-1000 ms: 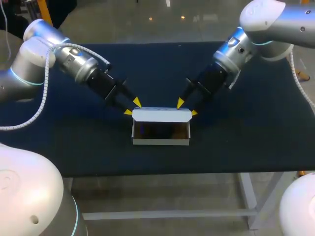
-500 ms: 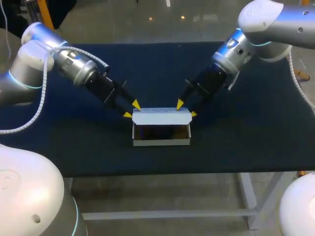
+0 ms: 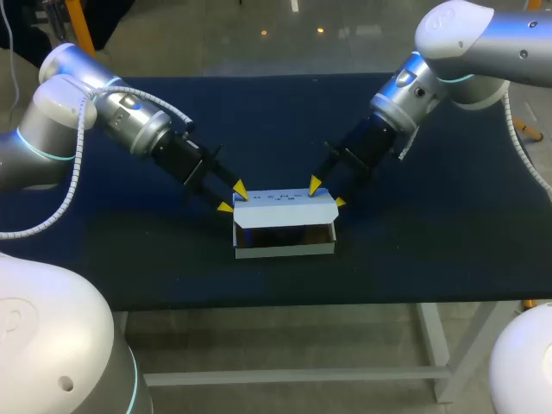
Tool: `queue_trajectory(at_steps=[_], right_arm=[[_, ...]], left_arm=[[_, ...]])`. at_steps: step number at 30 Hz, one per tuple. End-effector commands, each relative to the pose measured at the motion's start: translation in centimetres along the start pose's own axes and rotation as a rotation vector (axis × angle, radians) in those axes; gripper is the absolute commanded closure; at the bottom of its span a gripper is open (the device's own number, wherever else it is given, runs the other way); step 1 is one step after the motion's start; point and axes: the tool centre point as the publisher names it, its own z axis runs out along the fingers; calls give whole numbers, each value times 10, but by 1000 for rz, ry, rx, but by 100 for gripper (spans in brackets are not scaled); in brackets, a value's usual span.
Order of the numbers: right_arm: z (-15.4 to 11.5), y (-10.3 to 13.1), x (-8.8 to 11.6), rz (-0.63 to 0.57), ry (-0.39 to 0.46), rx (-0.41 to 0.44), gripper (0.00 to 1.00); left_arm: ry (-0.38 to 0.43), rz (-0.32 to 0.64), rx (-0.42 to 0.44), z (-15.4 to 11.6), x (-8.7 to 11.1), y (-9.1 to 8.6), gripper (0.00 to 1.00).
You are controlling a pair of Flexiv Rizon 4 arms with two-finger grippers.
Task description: Assemble the packaging by folding the flat box into shape, placing the metal phone stand inside, and closing the box properly
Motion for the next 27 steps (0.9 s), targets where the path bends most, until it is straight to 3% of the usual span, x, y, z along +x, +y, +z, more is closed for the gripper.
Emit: queue_trajectory(at_steps=[1,27], right_arm=[[2,2,2,-3,-4,5,49],[8,1,-7,-17,-19,-17,47]], left_arm=[[2,3,1,5,0,0,64],[-8,25,-4,9,-12,-3,58]])
